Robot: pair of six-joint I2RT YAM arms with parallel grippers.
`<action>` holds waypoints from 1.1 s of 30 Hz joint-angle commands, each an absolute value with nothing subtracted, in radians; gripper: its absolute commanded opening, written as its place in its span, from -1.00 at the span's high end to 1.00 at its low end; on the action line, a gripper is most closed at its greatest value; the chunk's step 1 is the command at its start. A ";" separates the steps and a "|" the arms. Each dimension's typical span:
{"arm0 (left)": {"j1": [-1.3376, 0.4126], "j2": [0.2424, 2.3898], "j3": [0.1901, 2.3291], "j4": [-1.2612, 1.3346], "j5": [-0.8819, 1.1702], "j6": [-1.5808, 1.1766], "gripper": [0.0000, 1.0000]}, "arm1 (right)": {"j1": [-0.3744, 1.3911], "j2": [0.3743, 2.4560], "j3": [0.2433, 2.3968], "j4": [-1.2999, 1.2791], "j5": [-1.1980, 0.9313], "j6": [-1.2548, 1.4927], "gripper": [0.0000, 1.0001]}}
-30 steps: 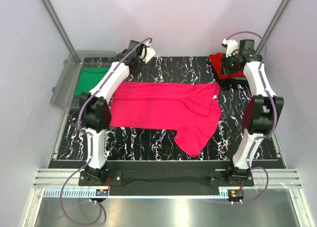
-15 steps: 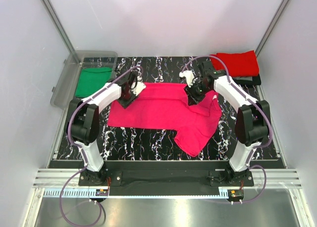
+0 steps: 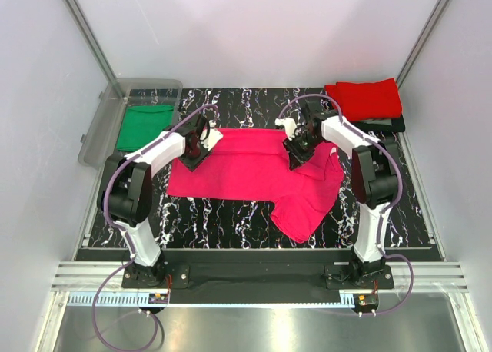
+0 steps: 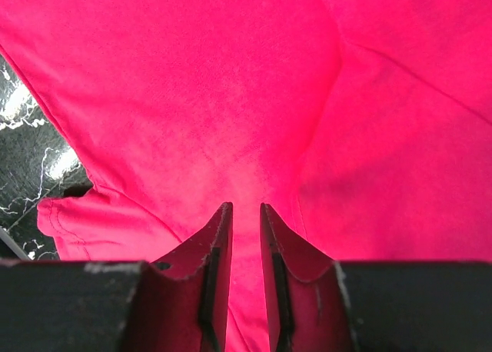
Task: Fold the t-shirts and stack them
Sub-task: Fold the tshirt
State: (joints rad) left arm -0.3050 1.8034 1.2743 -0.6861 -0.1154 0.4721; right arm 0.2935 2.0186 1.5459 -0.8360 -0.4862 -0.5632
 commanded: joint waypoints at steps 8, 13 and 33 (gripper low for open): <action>-0.299 1.801 1.298 -0.660 -0.110 0.460 0.20 | 0.296 2.086 1.637 -0.836 -0.522 -0.546 0.46; -0.301 1.807 1.304 -0.664 -0.115 0.463 0.20 | 0.295 2.132 1.687 -0.835 -0.509 -0.540 0.44; -0.299 1.827 1.335 -0.672 -0.118 0.463 0.21 | 0.296 2.131 1.671 -0.836 -0.422 -0.543 0.44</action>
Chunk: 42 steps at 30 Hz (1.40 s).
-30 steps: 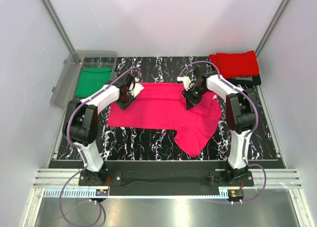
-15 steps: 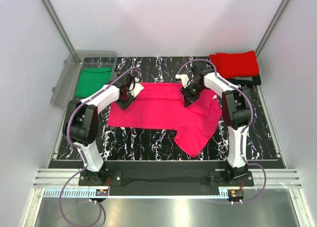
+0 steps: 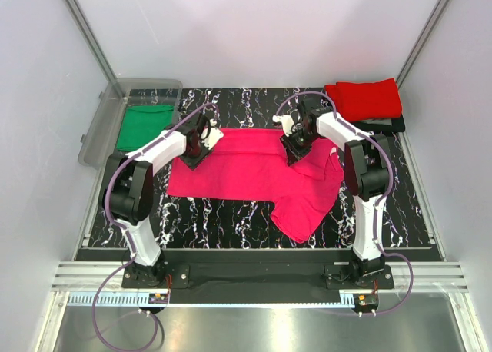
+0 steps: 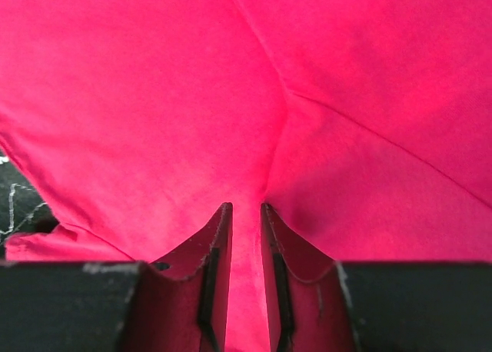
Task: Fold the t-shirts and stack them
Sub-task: Fold the tshirt
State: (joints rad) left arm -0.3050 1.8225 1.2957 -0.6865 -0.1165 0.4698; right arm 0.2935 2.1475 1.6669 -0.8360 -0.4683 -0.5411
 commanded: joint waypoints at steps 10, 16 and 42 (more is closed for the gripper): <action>-0.299 1.835 1.339 -0.673 -0.118 0.460 0.21 | 0.296 2.138 1.683 -0.824 -0.385 -0.545 0.37; -0.299 1.841 1.342 -0.673 -0.120 0.460 0.21 | 0.298 2.138 1.678 -0.824 -0.396 -0.543 0.36; -0.301 1.858 1.353 -0.672 -0.118 0.457 0.21 | 0.359 2.083 1.623 -0.770 -0.304 -0.563 0.39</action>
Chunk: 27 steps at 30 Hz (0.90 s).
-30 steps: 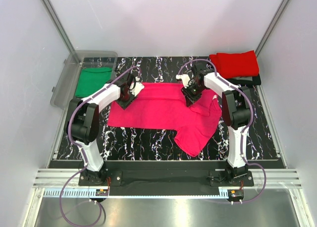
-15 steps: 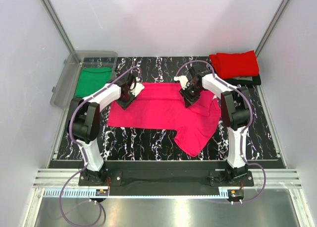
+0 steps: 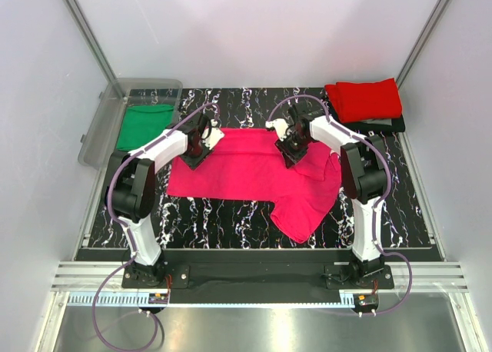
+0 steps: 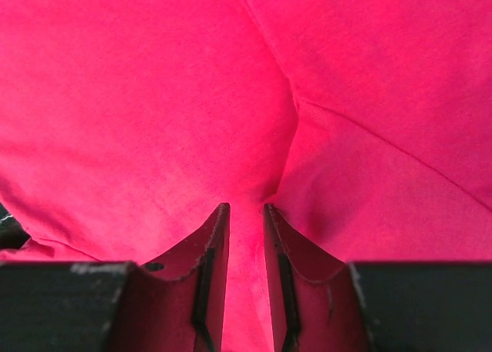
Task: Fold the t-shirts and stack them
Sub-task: Fold the tshirt
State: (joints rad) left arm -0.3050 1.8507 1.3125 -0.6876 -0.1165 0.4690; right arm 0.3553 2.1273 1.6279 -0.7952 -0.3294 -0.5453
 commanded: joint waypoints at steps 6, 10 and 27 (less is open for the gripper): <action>-0.299 1.861 1.358 -0.673 -0.120 0.459 0.21 | 0.360 2.088 1.611 -0.752 -0.276 -0.568 0.40; -0.299 1.861 1.356 -0.673 -0.120 0.456 0.21 | 0.359 2.098 1.605 -0.744 -0.268 -0.565 0.48; -0.299 1.850 1.353 -0.670 -0.120 0.457 0.22 | 0.390 1.991 1.623 -0.744 -0.290 -0.505 0.98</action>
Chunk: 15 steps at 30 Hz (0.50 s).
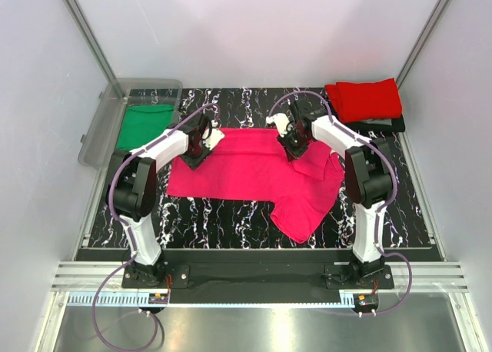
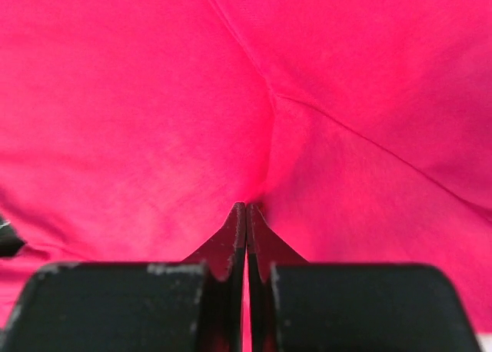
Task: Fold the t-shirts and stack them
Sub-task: Fold the tshirt
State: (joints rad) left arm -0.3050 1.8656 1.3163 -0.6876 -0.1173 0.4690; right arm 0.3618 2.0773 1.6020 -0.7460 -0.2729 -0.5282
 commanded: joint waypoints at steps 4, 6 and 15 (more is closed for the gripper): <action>-0.299 1.847 1.353 -0.670 -0.118 0.456 0.22 | 0.408 1.979 1.609 -0.755 -0.307 -0.494 0.98; -0.299 1.845 1.353 -0.670 -0.121 0.456 0.23 | 0.413 1.977 1.603 -0.758 -0.310 -0.491 0.98; -0.299 1.850 1.359 -0.670 -0.126 0.459 0.23 | 0.422 2.000 1.592 -0.764 -0.276 -0.497 0.68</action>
State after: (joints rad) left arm -0.3050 1.8656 1.3163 -0.6872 -0.1192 0.4694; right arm 0.4122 2.0254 1.5887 -0.7574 -0.2970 -0.4973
